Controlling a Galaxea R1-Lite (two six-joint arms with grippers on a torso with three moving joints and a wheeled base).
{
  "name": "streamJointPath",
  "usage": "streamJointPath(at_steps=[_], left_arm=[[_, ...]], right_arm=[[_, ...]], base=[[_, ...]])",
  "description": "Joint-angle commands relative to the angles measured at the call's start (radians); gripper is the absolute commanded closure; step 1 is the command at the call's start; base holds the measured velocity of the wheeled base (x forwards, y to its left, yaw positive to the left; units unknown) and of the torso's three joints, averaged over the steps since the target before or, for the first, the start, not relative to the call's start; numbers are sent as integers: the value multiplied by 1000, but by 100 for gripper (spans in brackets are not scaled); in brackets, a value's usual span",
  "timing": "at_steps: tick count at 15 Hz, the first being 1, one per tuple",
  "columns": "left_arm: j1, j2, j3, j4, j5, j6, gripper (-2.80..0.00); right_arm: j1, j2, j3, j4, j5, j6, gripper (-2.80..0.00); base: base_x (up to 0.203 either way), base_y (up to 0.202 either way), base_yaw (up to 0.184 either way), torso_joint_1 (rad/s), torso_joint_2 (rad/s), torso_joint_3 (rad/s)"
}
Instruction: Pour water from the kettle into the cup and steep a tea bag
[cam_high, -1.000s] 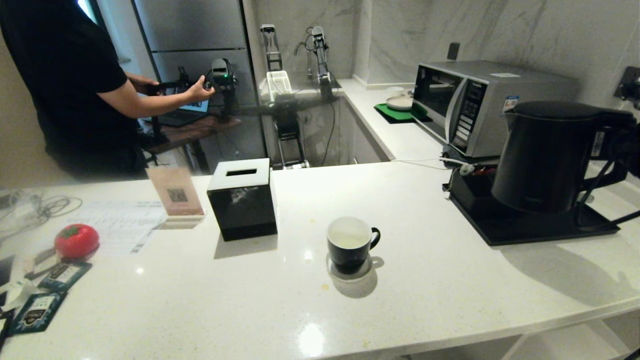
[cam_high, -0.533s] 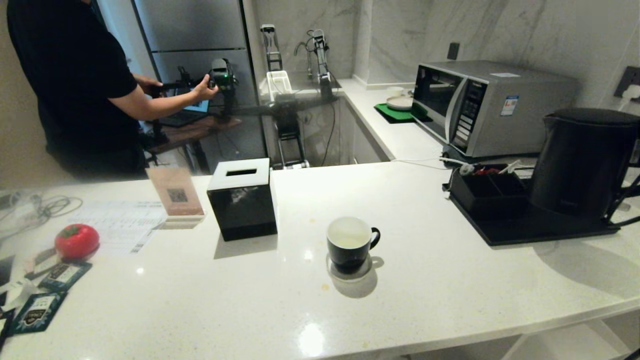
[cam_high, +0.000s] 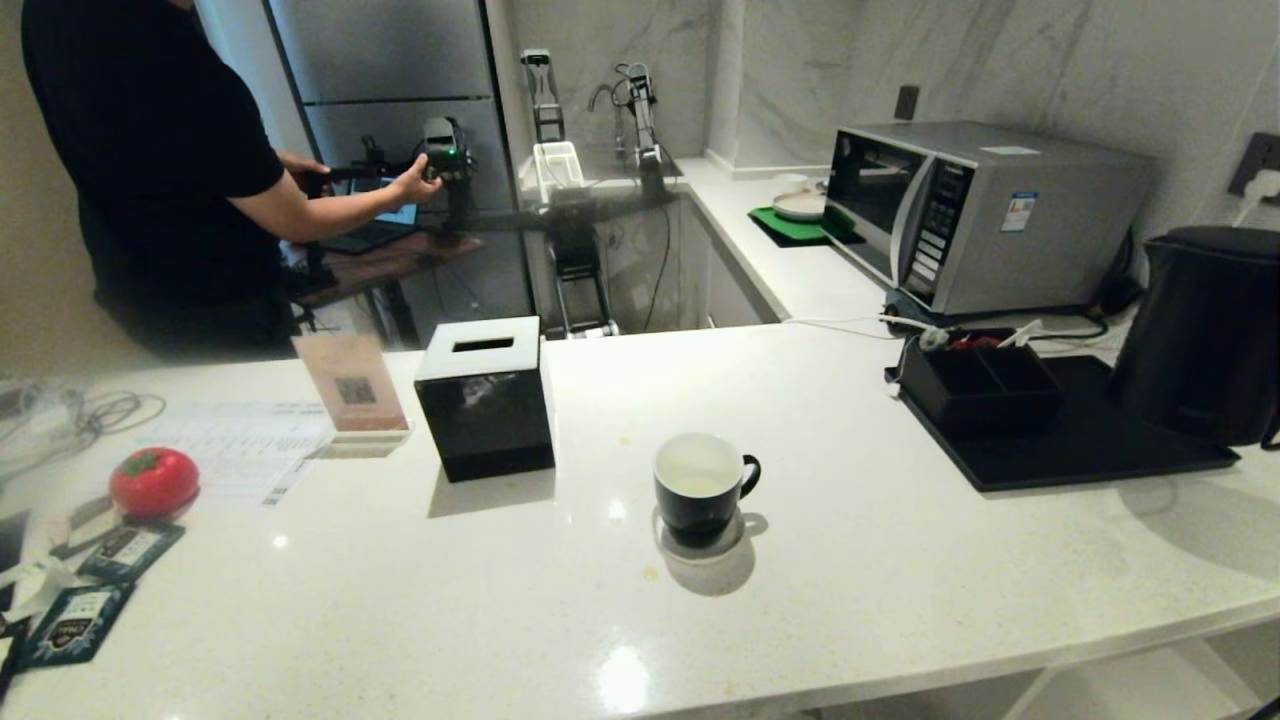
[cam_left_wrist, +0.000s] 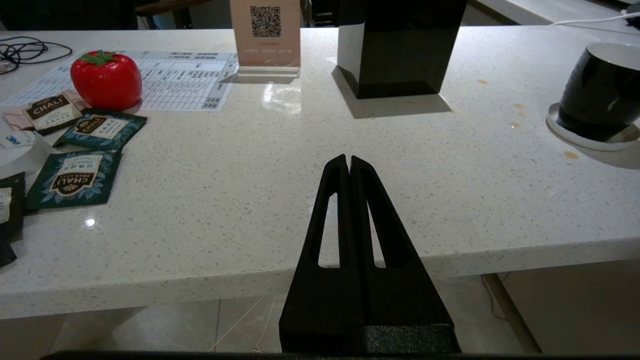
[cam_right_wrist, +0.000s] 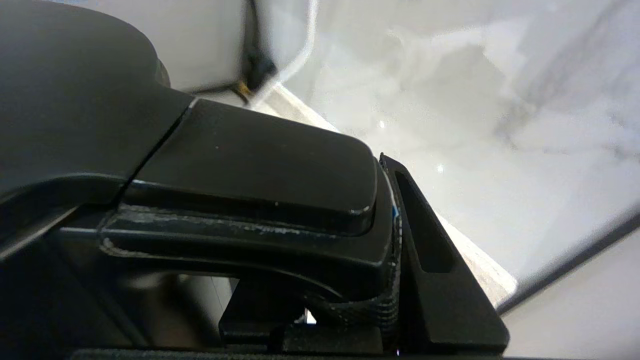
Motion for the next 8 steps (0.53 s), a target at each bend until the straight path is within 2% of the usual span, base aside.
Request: streamJointPath(at_steps=[1, 4, 8], left_arm=[[0, 2, 0, -1, 0, -1, 0], [0, 2, 0, -1, 0, -1, 0], [0, 2, 0, -1, 0, -1, 0]], right_arm=[[-23, 39, -9, -8, 1, 1, 0], [-31, 80, -36, -9, 14, 33, 0], [-38, 147, -89, -2, 14, 35, 0]], base=[[0, 0, 0, 0, 0, 0], [0, 0, 0, 0, 0, 0], [0, 0, 0, 0, 0, 0]])
